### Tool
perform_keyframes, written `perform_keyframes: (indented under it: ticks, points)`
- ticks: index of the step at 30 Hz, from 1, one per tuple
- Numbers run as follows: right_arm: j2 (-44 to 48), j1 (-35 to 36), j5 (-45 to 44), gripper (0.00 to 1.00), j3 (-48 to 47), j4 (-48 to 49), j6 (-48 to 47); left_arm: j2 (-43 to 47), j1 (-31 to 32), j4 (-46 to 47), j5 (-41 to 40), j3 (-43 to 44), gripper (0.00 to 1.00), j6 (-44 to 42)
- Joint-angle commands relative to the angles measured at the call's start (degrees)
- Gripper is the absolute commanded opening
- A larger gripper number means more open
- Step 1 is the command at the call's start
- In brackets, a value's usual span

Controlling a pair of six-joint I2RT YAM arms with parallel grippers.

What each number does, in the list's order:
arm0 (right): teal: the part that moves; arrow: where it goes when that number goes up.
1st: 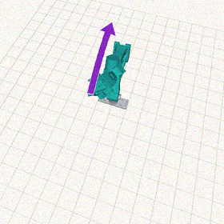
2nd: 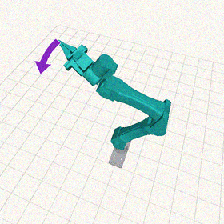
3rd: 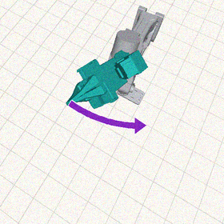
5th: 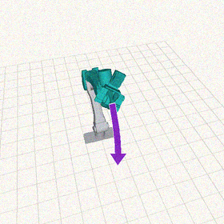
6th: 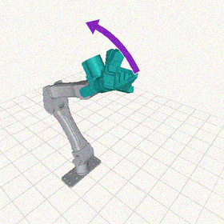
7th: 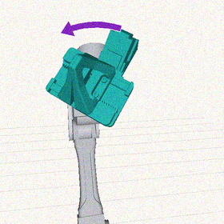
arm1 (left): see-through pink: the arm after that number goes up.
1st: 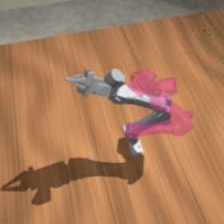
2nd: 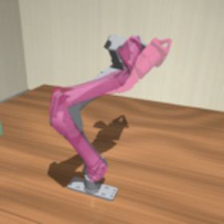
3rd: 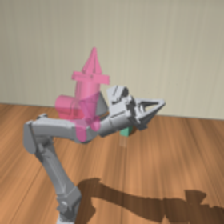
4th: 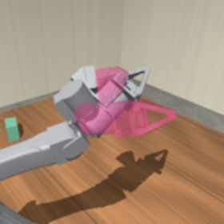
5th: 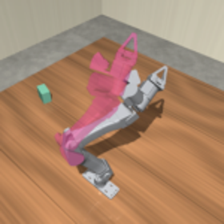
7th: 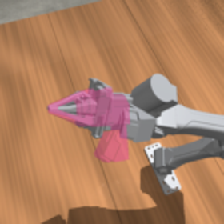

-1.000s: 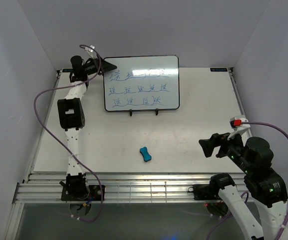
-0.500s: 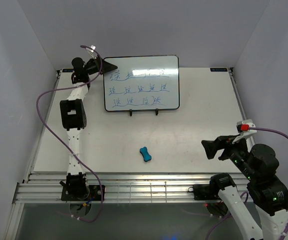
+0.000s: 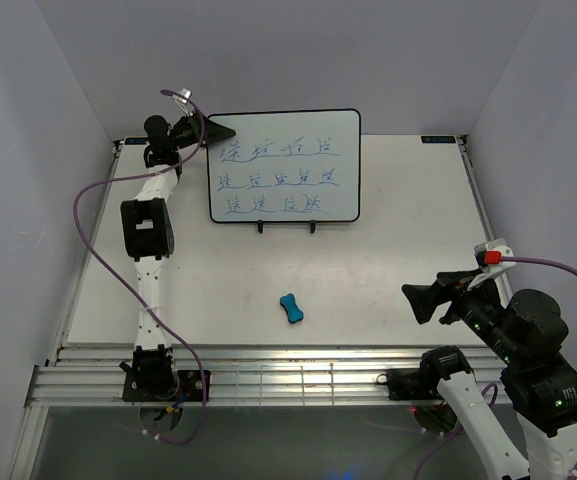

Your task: Erase the whiteboard

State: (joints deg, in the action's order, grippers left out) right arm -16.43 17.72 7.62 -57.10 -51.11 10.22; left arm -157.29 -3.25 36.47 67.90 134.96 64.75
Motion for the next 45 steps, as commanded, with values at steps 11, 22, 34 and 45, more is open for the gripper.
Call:
perform_keyframes:
  ticks: [11, 22, 34, 45]
  points:
    - [-1.15, 0.21, 2.49, 0.90, -2.58, -0.57, -2.40, -0.56, -0.09, 4.93, -1.19, 0.75, 0.10, -2.17]
    - [-1.33, 0.21, 3.28, 0.90, -1.35, 1.01, -2.40, 6.38, -0.36, 3.79, -1.89, -6.72, 0.64, -7.62]
    - [-1.15, 0.21, 3.90, 0.90, -0.91, 1.10, -2.66, 7.80, -1.50, 1.86, -1.37, -4.47, 0.86, -7.81]
    - [-1.42, 0.21, 5.04, 0.90, 0.50, 2.51, -2.66, 4.81, -1.68, 1.06, -0.13, 0.48, 0.71, -5.95]
